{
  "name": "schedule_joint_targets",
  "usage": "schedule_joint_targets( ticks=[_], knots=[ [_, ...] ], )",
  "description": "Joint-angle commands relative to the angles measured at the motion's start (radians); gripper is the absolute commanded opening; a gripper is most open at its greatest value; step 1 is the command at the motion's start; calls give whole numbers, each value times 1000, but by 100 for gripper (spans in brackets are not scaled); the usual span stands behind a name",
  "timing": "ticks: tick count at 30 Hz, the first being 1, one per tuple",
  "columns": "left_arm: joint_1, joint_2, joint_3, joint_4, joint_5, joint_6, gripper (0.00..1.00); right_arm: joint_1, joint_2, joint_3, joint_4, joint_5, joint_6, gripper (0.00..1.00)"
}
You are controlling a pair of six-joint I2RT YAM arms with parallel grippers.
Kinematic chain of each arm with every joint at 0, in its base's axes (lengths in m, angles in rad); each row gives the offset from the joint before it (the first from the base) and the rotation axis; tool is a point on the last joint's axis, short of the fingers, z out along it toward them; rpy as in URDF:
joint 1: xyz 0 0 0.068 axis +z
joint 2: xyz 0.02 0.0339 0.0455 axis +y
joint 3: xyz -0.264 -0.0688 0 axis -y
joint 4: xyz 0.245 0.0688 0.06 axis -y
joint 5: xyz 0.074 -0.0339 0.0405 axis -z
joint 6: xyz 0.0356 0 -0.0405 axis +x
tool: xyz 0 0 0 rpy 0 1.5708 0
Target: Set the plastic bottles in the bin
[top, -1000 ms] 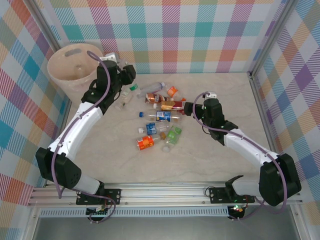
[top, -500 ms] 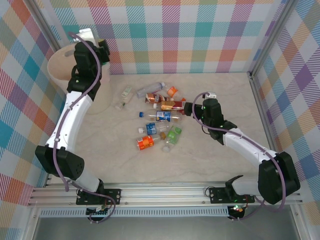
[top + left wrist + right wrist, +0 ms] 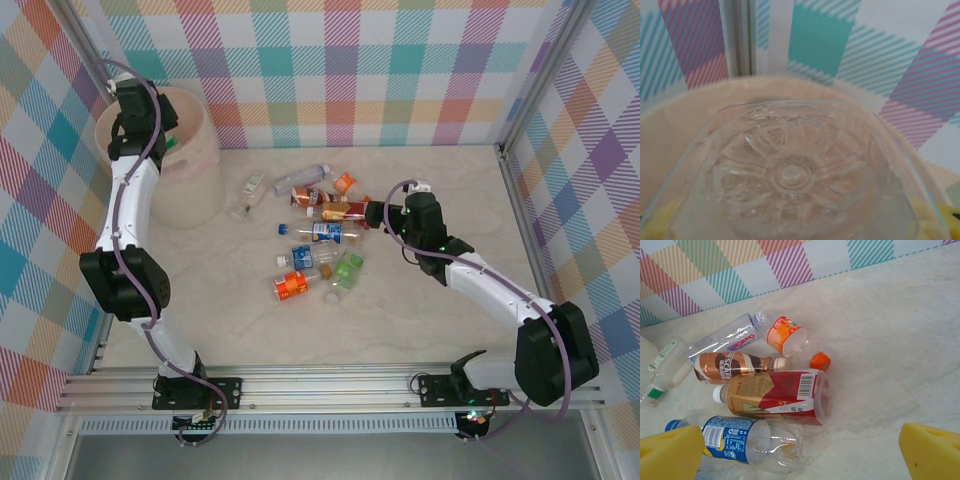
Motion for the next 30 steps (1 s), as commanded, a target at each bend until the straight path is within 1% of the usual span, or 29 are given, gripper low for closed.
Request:
schedule_joint_targets(
  ticks=[1, 4, 8, 10, 14, 18, 22, 24, 26, 27, 30],
  knots=[
    [10, 17, 34, -106, 75, -77, 62, -3, 16, 38, -12, -19, 5, 100],
    [12, 40, 39, -137, 131, -86, 67, -3, 24, 40, -13, -20, 18, 100],
    [12, 59, 89, -188, 206, -90, 83, -4, 32, 47, -19, -28, 30, 100],
    [11, 61, 126, -221, 249, -100, 88, -3, 38, 57, -39, -32, 33, 100],
    [9, 44, 199, -296, 295, -137, 92, -5, 44, 64, -68, -14, 67, 100],
    [-20, -41, 175, -306, 313, -152, 97, -5, 52, 72, -133, -21, 85, 100],
    [-93, -147, 82, -276, 333, -154, 100, -4, 57, 51, -143, -126, 35, 100],
    [-140, -201, 17, -249, 336, -163, 100, -4, 60, 55, -175, -153, 50, 100],
    [-203, -251, -60, -212, 337, -176, 100, -4, 70, 74, -252, -162, 125, 100],
    [-232, -270, -94, -194, 337, -184, 100, -4, 78, 85, -293, -182, 164, 100],
    [-315, -315, -203, -139, 360, -223, 100, 8, 124, 117, -399, -267, 344, 100]
  ],
)
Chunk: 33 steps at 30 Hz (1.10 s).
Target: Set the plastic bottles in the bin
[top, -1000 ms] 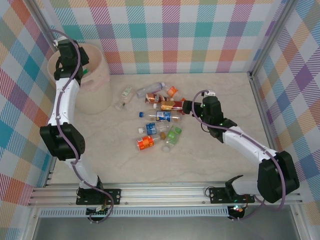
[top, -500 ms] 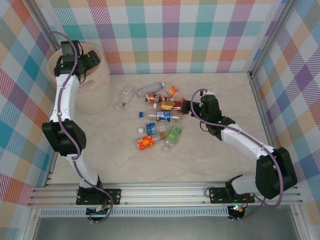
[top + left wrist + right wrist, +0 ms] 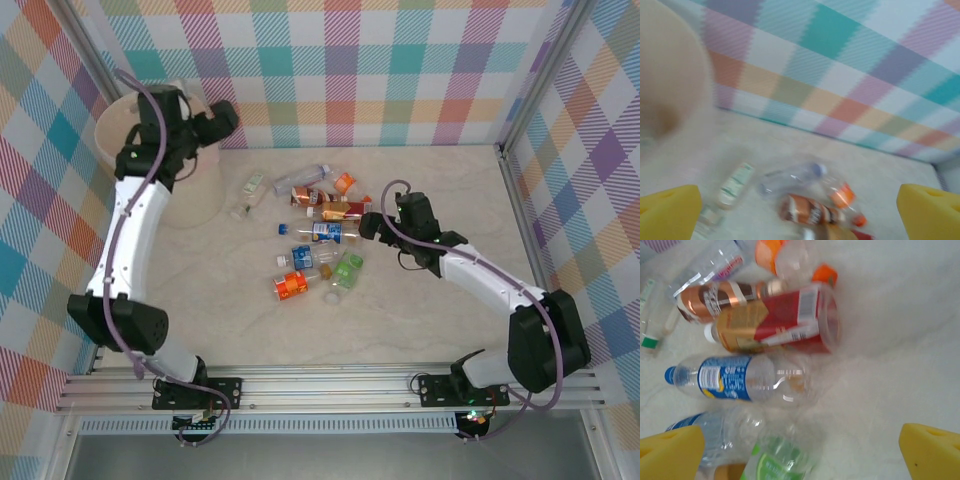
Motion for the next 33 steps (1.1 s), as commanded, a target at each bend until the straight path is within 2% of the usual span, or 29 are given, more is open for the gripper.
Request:
schedule_joint_targets(
  ticks=[1, 7, 9, 17, 27, 33],
  knots=[
    [-68, -38, -114, 76, 44, -67, 100, 22, 52, 50, -147, -109, 213, 100],
    [-134, -85, -342, 213, 136, -231, 100, 94, 185, 112, -206, -65, 359, 100],
    [-146, -91, -384, 226, 158, -259, 100, 105, 227, 141, -216, -69, 374, 97],
    [-161, -135, -504, 149, 107, -259, 100, 152, 334, 199, -231, -23, 392, 82],
    [-162, -105, -552, 162, 129, -285, 100, 165, 417, 232, -238, -53, 393, 82],
    [-173, -102, -562, 200, 159, -262, 100, 169, 371, 181, -174, -8, 419, 66]
  ],
)
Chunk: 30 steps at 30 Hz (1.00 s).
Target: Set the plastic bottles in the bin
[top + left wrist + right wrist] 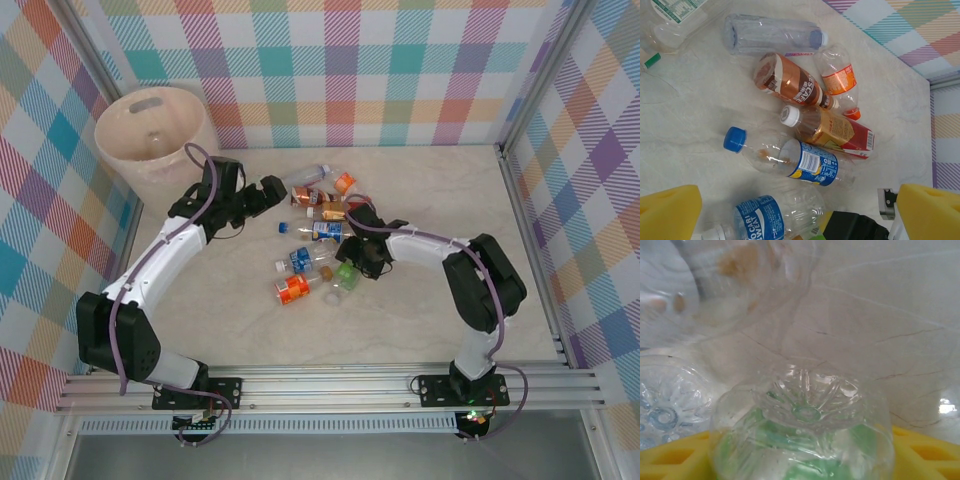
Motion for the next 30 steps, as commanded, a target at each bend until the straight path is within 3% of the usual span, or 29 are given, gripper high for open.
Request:
schedule_joint_targets(
  ticks=[1, 9, 15, 21, 26, 30],
  knots=[
    [-24, 2, -11, 54, 54, 26, 100, 5, -65, -40, 55, 43, 19, 62],
    [-67, 19, -40, 127, 171, 194, 100, 5, -232, -114, 195, 142, -42, 56],
    [-147, 3, -125, 257, 373, 366, 100, 2, -337, -172, 383, 156, -6, 54],
    [-214, 36, -143, 244, 471, 468, 100, -2, -383, -159, 471, 116, 24, 54],
    [-247, 54, -143, 270, 436, 502, 100, -3, -394, -154, 516, 77, 47, 54],
    [-287, 87, -116, 248, 260, 528, 100, -2, -396, -152, 575, 32, 60, 54]
  ],
)
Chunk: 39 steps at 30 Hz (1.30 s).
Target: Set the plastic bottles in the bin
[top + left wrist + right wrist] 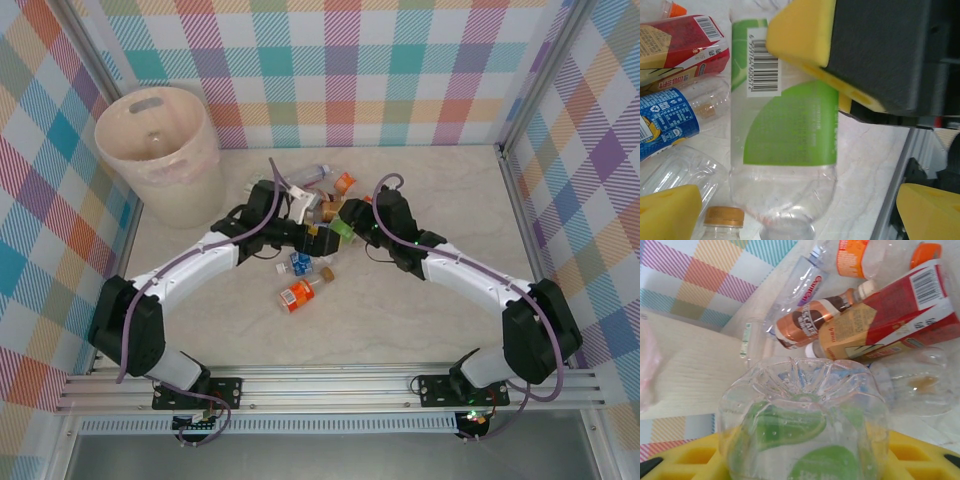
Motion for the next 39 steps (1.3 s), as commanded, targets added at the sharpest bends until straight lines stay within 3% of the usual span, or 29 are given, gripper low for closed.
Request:
schedule_joint_targets(
  ticks=[1, 7, 15, 19, 32, 35, 39],
  knots=[
    [-31, 34, 27, 10, -143, 51, 100, -2, -22, 12, 107, -59, 28, 54],
    [-44, 67, 42, 69, -118, 34, 95, -2, -4, 35, 141, -123, 26, 55],
    [-43, 94, 41, 141, -50, -14, 68, -7, 4, 33, 185, -162, 40, 58],
    [-44, 102, 46, 149, -49, -22, 59, -11, -1, 45, 173, -176, 27, 63],
    [12, 72, 28, 142, -170, -77, 53, -143, -159, 5, 134, -186, -80, 90],
    [39, 45, 43, 101, -229, -88, 53, -159, -205, -21, 109, -122, -114, 100],
    [74, -6, 85, 15, -342, -101, 53, -162, -249, -76, 80, 4, -166, 100]
  ],
)
